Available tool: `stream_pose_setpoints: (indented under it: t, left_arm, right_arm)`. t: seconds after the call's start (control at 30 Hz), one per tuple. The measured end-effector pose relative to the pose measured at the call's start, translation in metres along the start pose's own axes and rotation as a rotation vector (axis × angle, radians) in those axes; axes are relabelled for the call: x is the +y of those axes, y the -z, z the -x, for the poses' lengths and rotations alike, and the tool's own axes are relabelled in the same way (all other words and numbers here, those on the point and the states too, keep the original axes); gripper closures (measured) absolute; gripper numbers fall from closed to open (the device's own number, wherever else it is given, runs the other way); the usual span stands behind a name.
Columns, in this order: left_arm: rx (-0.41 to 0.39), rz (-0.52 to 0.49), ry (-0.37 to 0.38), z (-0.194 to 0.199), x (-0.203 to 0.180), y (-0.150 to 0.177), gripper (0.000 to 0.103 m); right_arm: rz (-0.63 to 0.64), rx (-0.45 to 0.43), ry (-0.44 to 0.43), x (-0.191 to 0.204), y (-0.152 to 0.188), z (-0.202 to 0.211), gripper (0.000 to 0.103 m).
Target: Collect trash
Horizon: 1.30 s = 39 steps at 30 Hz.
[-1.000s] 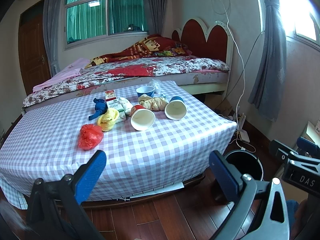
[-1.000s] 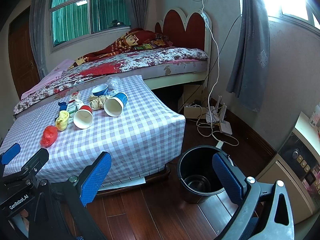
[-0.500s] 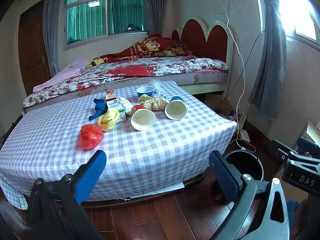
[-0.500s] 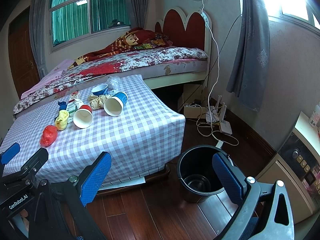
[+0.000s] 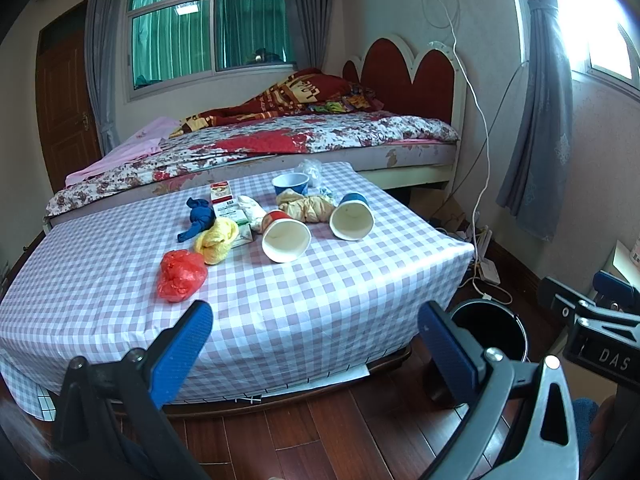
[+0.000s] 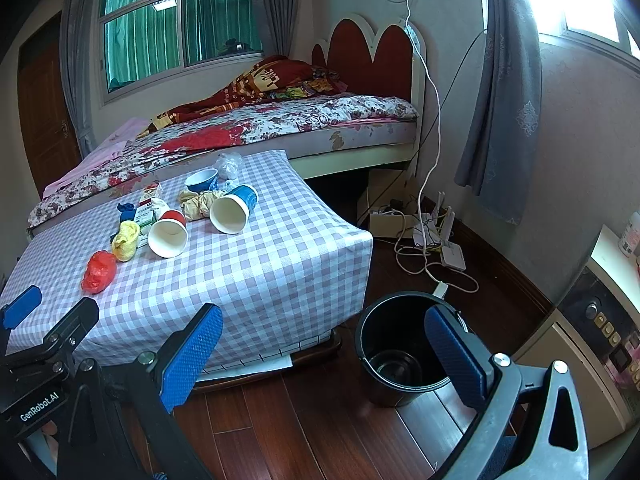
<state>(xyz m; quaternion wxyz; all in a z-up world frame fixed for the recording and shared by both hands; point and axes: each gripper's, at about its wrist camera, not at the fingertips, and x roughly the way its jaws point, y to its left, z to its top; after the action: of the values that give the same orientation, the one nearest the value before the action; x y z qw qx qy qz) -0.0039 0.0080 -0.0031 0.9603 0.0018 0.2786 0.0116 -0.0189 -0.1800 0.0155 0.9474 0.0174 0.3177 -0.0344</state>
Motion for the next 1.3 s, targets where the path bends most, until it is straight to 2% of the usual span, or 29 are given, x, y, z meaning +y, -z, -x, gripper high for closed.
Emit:
stream_pose_setpoints:
  t: [1.0,1.3]
  left_arm:
    - [0.004,-0.008,0.006,-0.002,-0.004,-0.003,0.001]
    - [0.012,-0.009,-0.010,-0.011,0.003,-0.001,0.000]
  right_arm:
    - [0.001,0.004,0.000,0.001,-0.005,-0.001,0.001]
    - [0.019,0.015,-0.081,0.009,0.000,-0.007,0.001]
